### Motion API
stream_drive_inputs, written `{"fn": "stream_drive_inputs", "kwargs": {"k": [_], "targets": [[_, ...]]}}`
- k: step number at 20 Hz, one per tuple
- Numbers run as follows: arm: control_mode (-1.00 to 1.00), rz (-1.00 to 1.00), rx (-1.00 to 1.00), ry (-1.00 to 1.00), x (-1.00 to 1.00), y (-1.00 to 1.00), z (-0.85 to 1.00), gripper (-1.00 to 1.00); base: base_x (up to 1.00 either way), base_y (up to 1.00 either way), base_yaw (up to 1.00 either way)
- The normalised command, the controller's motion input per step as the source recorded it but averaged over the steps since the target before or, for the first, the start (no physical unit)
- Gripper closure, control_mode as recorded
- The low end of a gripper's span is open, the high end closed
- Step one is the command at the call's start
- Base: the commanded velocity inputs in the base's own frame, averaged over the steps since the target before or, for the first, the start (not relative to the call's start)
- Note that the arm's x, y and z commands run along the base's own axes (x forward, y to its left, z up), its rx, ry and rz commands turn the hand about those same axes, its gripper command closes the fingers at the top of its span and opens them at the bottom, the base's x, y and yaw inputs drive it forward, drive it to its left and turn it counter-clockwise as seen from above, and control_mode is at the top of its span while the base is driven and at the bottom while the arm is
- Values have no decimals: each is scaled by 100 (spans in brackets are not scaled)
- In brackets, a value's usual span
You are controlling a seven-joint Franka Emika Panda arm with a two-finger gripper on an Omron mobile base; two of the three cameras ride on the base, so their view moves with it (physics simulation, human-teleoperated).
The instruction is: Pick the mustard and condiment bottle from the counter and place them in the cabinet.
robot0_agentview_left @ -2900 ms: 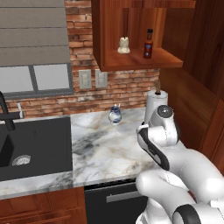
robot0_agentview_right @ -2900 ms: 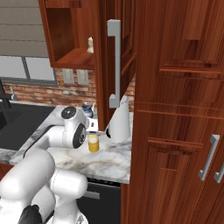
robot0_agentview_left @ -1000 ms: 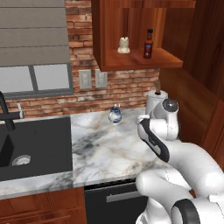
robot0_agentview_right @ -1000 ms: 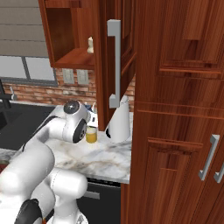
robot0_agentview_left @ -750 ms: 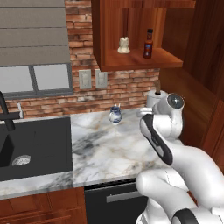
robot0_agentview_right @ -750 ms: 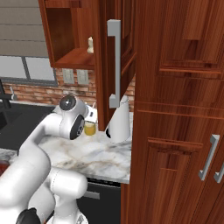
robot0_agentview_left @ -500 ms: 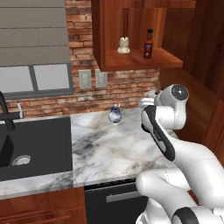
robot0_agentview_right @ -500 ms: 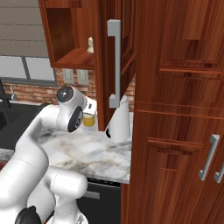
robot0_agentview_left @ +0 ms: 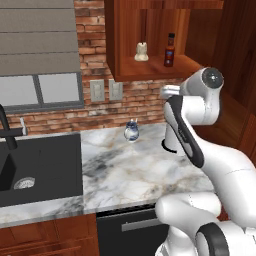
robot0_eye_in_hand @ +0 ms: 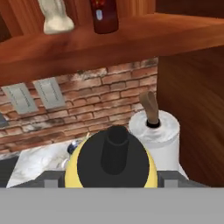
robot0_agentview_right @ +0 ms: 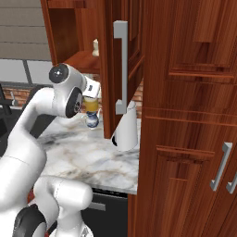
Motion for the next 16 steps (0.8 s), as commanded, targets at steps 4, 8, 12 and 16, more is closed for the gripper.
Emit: {"fn": "stream_drive_inputs", "kwargs": {"k": [4, 8, 12, 16], "targets": [[-100, -2, 0, -5, 0, 4, 100, 100, 0, 0, 0], [-100, 0, -1, -3, 0, 15, 98, 100, 0, 0, 0], [-100, 2, -5, -3, 0, 20, 78, 100, 0, 0, 0], [-100, 0, -2, -13, -9, 10, 28, 100, 0, 0, 0]]}}
